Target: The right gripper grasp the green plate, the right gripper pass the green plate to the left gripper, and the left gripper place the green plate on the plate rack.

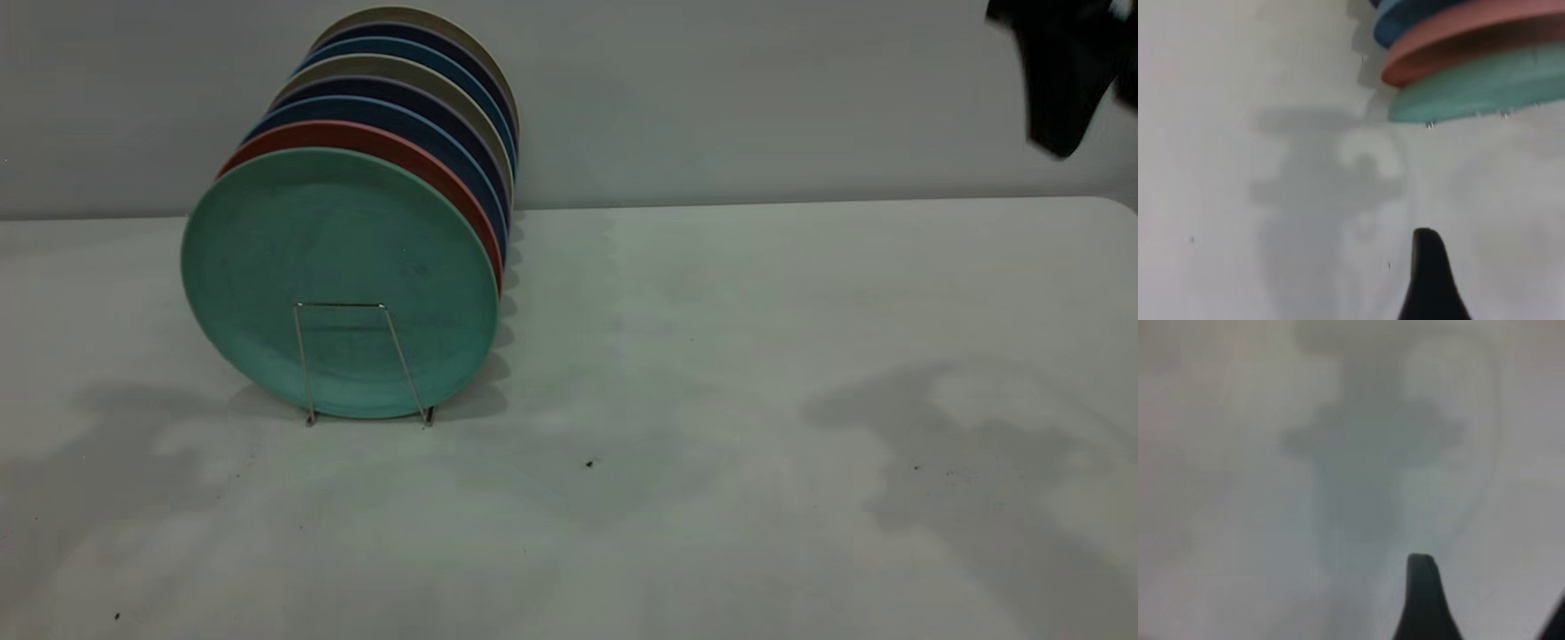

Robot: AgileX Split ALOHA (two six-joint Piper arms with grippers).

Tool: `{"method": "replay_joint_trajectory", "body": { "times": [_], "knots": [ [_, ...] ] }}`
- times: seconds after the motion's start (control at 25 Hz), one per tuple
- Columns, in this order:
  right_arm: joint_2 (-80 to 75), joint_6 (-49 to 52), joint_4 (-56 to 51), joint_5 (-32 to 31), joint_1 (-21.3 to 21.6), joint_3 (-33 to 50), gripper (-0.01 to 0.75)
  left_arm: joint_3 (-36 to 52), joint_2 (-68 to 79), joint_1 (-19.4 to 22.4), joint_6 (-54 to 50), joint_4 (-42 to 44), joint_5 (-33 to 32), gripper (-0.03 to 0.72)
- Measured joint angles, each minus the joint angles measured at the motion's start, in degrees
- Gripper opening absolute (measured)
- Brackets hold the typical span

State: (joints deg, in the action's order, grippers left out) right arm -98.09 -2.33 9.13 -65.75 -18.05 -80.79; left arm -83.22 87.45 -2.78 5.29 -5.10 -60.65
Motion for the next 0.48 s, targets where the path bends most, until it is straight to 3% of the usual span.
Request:
{"method": "replay_joint_trajectory", "body": {
  "times": [0.2,0.48],
  "knots": [
    [9.09,2.33,0.26,-3.68,-1.93,4.28,0.536,10.59,-11.49,0.0,-0.14,0.19,-0.03,0.504],
    [27.16,-0.7,-7.26,-4.54,-1.93,17.64,0.536,26.32,-29.05,0.0,-0.33,-1.57,0.48,0.503]
  ]
}}
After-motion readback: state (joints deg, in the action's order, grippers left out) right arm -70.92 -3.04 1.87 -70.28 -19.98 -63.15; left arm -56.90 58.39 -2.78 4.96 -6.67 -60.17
